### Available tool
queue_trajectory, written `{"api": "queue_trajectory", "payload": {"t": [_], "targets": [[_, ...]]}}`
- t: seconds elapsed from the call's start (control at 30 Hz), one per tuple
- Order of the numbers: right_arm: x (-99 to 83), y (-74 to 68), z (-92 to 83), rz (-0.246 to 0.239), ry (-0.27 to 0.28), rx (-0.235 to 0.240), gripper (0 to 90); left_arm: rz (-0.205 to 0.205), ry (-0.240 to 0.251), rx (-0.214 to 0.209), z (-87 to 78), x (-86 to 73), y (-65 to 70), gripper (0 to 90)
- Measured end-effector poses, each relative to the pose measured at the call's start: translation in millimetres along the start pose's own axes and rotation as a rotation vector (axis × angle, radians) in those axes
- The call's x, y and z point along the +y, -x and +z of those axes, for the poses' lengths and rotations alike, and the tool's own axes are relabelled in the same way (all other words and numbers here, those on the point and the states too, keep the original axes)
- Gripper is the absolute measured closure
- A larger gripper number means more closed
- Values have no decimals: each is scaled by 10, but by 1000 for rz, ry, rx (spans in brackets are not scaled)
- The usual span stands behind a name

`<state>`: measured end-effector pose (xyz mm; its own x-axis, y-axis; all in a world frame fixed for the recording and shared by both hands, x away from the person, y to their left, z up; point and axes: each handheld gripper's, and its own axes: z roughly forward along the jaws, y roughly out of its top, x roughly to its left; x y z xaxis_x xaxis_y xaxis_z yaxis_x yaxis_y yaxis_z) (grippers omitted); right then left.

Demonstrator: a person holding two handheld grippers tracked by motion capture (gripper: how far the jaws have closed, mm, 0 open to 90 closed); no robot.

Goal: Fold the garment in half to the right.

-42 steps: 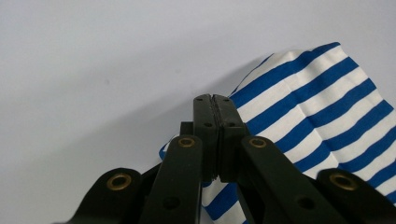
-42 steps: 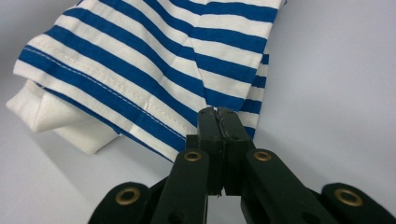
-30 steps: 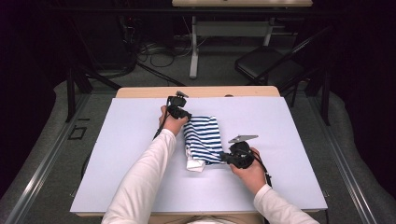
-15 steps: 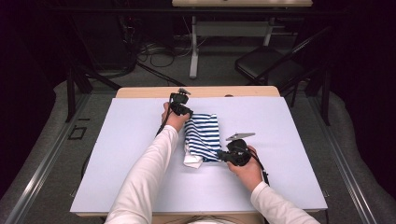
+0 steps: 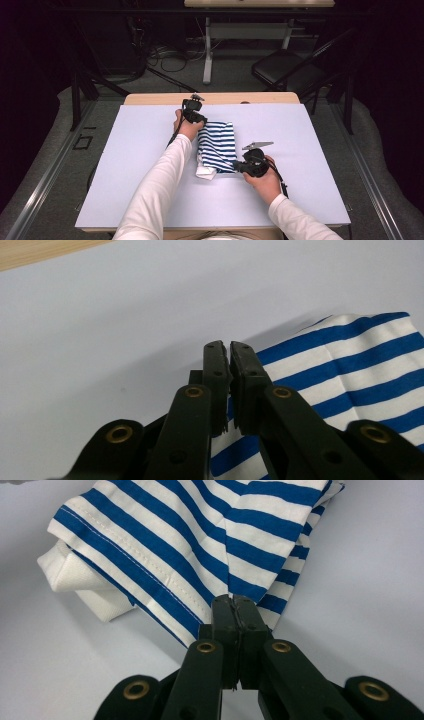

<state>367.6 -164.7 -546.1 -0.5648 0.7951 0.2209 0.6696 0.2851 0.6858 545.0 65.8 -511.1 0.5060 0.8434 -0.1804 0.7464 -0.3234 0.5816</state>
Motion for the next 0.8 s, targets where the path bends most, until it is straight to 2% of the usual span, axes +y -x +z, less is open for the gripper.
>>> {"api": "queue_trajectory", "payload": {"t": [0.13,0.17,0.23,0.43,0.47,0.63,0.8], "targets": [[-6,-11,-4,-7,2,0,894,-2,2,9,-56,-12,-7,800],[-5,-15,-4,-7,2,1,892,-15,7,12,-66,-18,-13,785],[-5,-31,-13,-7,4,1,884,-34,9,5,-85,-31,-27,748],[-5,-43,-50,-12,15,-9,822,-41,24,-6,-162,-67,-34,638],[-5,-41,-59,-14,16,-8,802,-53,31,-7,-175,-73,-25,615],[-1,-66,-110,-38,31,-28,670,-41,34,-14,-267,-82,1,514],[2,-82,-133,-50,42,-51,466,-17,41,-1,-339,-85,53,382]]}}
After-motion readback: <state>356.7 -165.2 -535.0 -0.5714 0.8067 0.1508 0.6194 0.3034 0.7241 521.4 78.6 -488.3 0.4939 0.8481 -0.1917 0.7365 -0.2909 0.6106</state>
